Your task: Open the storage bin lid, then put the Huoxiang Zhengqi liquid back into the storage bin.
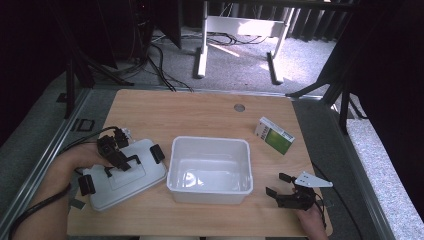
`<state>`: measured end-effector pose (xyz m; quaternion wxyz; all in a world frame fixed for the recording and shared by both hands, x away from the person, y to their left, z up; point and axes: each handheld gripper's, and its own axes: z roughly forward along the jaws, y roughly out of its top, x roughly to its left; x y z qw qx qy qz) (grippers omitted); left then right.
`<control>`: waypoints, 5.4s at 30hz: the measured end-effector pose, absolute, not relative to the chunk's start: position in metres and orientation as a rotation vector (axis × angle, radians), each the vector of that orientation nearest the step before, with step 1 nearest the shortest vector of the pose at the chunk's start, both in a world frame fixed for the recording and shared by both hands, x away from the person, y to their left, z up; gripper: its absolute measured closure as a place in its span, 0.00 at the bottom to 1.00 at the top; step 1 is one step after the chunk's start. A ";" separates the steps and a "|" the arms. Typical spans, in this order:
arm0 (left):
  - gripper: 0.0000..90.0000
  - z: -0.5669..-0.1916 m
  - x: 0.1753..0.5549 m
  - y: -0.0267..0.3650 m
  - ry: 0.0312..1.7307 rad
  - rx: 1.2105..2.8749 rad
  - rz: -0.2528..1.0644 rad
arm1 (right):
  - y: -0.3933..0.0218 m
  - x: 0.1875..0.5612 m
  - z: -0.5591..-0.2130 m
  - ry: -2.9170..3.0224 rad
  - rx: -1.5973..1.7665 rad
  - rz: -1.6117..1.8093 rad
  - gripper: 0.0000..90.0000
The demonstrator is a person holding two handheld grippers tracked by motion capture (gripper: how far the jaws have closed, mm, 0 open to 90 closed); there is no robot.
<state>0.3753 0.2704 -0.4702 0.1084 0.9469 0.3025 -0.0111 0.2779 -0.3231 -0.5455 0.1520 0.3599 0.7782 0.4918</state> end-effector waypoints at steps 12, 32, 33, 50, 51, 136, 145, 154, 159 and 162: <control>0.21 -0.463 0.374 0.272 0.905 2.784 -0.044 | -0.336 0.280 -0.528 2.347 1.081 1.351 0.12; 0.20 -0.461 0.373 0.269 0.905 2.795 -0.039 | -0.325 0.295 -0.501 2.618 1.003 0.900 0.16; 0.20 -0.460 0.373 0.269 0.904 2.800 -0.036 | -0.323 0.297 -0.501 2.653 0.996 0.831 0.16; 0.20 -0.458 0.371 0.271 0.918 2.817 -0.035 | -0.317 0.314 -0.500 2.845 1.005 0.439 0.17; 0.19 -0.458 0.371 0.271 0.921 2.814 -0.032 | -0.317 0.318 -0.498 2.857 1.021 0.394 0.18; 0.19 -0.478 0.371 0.283 0.971 2.859 -0.120 | -0.288 0.517 -0.451 2.908 1.039 0.144 0.60; 0.19 -0.476 0.371 0.283 0.971 2.863 -0.114 | -0.285 0.518 -0.453 2.918 1.007 0.124 0.67; 0.19 -0.475 0.371 0.285 0.976 2.866 -0.107 | -0.283 0.514 -0.453 2.917 0.957 0.101 0.70; 0.19 -0.475 0.371 0.285 0.979 2.862 -0.111 | -0.283 0.512 -0.447 2.921 0.937 0.074 0.71; 0.19 -0.472 0.370 0.285 0.980 2.854 -0.096 | -0.282 0.507 -0.440 2.938 0.916 0.089 0.71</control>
